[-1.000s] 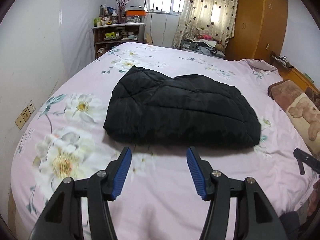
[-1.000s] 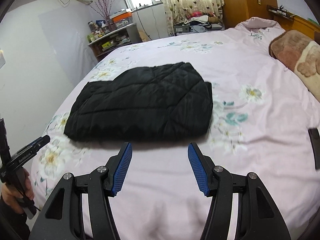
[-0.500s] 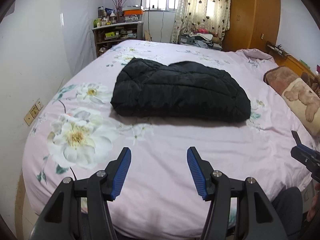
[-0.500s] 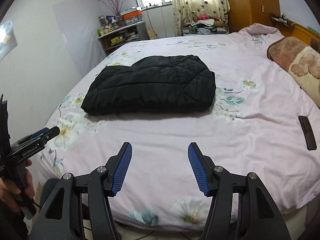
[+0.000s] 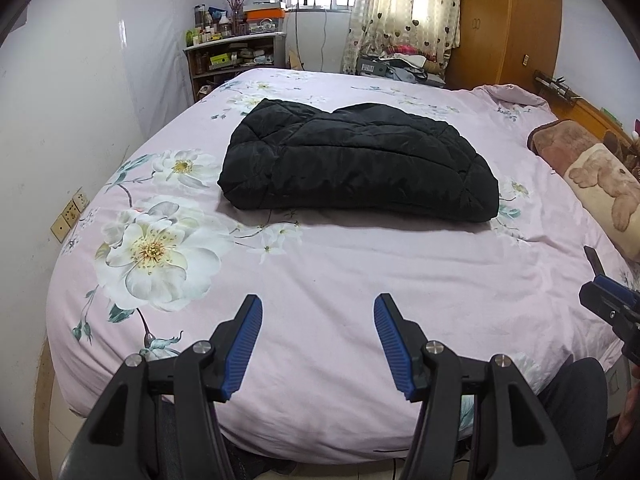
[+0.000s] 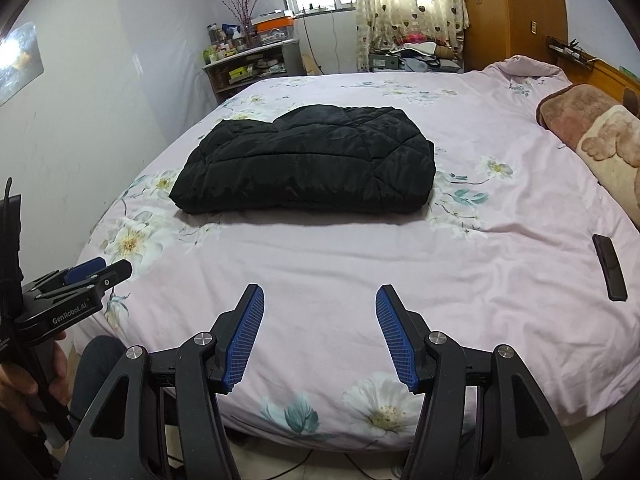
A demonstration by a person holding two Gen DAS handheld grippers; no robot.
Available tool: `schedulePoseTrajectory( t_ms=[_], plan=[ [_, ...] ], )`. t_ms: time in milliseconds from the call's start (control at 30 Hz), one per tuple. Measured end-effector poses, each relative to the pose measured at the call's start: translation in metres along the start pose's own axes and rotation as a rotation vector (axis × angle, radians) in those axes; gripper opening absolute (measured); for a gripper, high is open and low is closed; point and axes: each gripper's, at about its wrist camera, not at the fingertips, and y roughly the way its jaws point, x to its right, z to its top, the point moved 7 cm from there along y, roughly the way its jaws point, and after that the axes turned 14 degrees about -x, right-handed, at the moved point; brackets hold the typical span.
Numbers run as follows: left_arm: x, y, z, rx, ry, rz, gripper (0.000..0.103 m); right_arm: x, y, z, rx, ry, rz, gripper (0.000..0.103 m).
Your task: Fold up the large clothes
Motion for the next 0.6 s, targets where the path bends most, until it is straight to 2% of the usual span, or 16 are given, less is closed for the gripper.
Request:
schedulePoseTrajectory(
  t_ms=[600],
  plan=[
    [-0.0026, 0.0021, 0.0029, 0.002, -0.015, -0.014, 0.060, -0.0005, 0.0072, -0.0020, -0.021, -0.010, -0.005, 0.059]
  ],
)
